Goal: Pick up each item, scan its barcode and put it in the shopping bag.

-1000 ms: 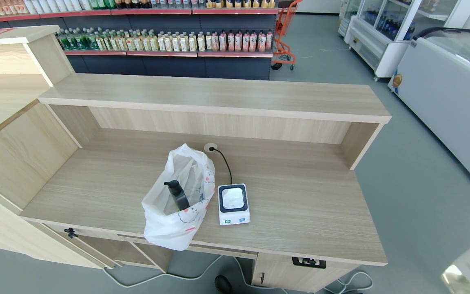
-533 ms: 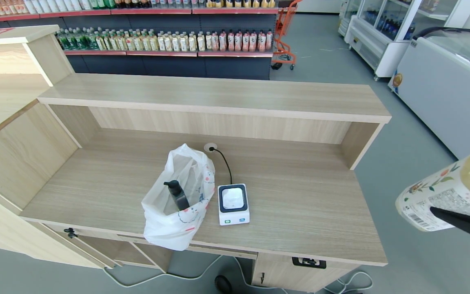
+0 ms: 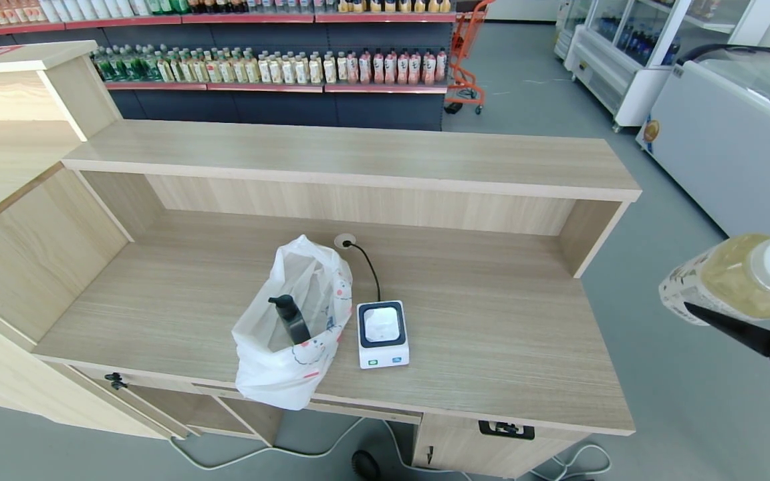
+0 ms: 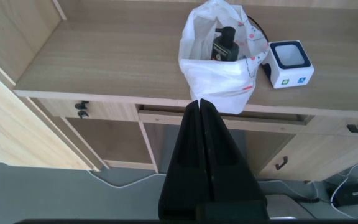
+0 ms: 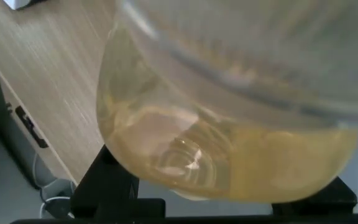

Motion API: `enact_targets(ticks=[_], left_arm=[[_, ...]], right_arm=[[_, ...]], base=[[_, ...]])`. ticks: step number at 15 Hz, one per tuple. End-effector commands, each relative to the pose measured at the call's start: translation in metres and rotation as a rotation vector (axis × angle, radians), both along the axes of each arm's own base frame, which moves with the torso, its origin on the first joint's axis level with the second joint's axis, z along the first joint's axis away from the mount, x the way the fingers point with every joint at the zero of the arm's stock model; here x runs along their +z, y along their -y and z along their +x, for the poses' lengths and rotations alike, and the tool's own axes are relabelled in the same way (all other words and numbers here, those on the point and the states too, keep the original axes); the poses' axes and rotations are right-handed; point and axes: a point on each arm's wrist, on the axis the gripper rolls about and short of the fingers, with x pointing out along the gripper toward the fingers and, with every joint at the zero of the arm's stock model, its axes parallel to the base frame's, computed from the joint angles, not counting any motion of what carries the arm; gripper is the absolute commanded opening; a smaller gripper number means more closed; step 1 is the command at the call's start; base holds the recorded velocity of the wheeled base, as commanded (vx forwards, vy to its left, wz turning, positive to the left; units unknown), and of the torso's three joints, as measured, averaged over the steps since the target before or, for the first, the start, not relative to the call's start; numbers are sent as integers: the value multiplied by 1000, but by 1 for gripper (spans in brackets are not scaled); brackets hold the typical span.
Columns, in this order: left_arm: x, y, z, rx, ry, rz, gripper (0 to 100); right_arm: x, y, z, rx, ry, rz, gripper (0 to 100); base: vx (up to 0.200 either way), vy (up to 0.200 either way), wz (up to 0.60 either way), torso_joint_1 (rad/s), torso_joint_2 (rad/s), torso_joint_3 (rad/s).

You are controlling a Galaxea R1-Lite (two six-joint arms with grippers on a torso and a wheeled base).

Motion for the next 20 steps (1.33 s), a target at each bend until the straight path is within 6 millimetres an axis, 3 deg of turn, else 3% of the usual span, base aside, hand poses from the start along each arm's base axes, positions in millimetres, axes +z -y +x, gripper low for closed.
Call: enact_targets(ticks=[1,20], left_arm=[[0,0,0,0,0,1,0],[0,0,0,0,0,1,0]], right_arm=[[-7,1,14,2,11,-45,0],[-11,1,9,6,32,-89,0]], base=[[0,0,0,0,0,0],[0,0,0,0,0,0]])
